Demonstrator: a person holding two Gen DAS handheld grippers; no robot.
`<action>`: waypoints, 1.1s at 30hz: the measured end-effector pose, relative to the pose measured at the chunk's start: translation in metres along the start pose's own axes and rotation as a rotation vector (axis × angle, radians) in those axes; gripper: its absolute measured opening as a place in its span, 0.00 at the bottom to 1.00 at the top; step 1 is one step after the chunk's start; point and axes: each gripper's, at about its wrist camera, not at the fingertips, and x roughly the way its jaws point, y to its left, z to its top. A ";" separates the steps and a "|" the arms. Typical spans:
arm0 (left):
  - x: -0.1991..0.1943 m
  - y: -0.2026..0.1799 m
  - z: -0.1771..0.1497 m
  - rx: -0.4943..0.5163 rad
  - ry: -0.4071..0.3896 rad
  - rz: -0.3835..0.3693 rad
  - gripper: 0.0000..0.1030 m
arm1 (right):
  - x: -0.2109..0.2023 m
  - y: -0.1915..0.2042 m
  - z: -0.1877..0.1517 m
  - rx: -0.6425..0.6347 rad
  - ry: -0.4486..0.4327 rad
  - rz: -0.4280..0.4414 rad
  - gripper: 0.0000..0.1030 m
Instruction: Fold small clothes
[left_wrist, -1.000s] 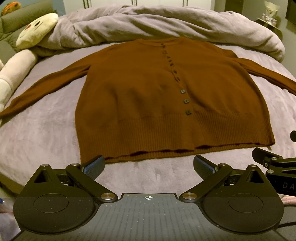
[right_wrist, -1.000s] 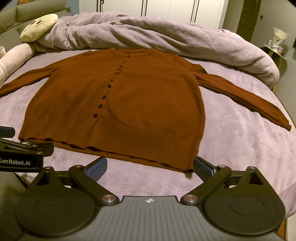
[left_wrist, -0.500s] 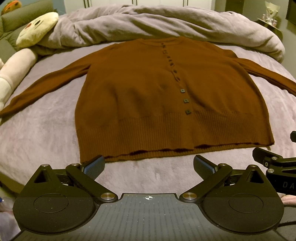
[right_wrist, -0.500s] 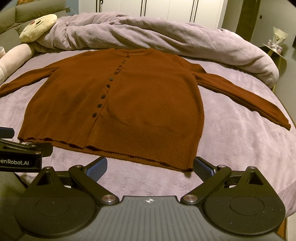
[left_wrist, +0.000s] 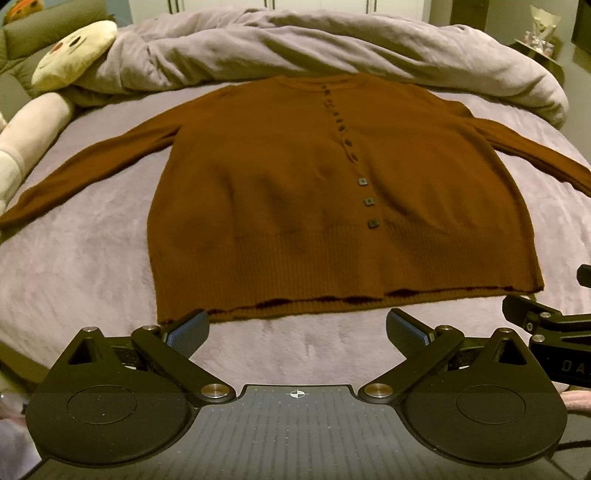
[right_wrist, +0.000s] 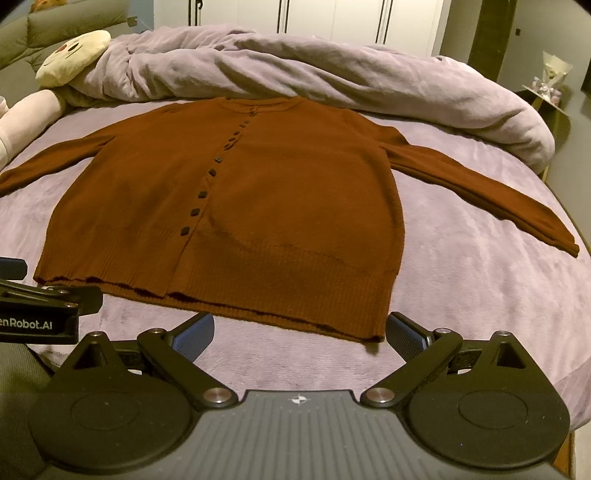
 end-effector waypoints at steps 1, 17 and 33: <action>0.000 0.000 0.001 -0.004 0.001 -0.002 1.00 | 0.000 0.000 0.000 0.000 0.000 0.000 0.96; -0.003 0.005 0.002 -0.048 0.003 -0.056 1.00 | 0.001 -0.001 0.000 0.007 0.004 -0.001 0.96; -0.003 0.008 0.002 -0.072 0.018 -0.064 1.00 | 0.001 -0.001 0.000 0.011 0.006 -0.001 0.96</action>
